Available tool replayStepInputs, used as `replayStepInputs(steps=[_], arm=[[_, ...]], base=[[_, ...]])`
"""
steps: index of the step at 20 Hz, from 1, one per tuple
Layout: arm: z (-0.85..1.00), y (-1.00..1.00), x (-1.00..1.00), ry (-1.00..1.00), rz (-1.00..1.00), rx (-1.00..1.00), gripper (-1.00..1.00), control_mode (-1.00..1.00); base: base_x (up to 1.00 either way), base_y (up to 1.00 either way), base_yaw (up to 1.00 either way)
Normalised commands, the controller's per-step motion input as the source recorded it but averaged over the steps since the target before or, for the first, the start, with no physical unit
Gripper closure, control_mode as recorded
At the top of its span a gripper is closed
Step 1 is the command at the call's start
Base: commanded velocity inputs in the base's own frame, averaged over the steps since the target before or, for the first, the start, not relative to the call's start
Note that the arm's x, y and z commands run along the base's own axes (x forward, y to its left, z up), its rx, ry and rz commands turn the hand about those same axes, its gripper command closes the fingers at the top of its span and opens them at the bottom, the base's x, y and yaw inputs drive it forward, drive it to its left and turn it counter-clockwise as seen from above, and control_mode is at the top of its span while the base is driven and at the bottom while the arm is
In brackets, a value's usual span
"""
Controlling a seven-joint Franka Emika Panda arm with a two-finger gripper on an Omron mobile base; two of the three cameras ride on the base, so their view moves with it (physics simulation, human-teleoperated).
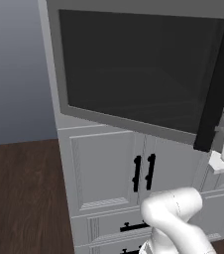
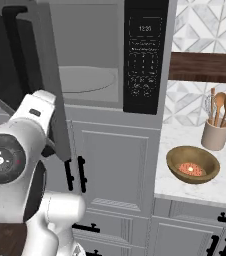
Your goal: Open the microwave, place the bowl with waffle inside the microwave, then close the microwave door and turn it on.
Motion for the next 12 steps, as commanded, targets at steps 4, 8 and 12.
replayStepInputs(steps=[4,8,12], arm=[[0.0,1.0,-1.0,0.0,0.0,-0.83,1.0,-1.0],[0.06,0.7,-1.0,0.0,0.0,-0.66,-1.0,-1.0],[0.26,-0.2,-1.0,0.0,0.04,-0.33,-1.0,-1.0]], base=[[0.0,0.0,0.0],[0.0,0.0,0.0],[0.0,0.0,0.0]])
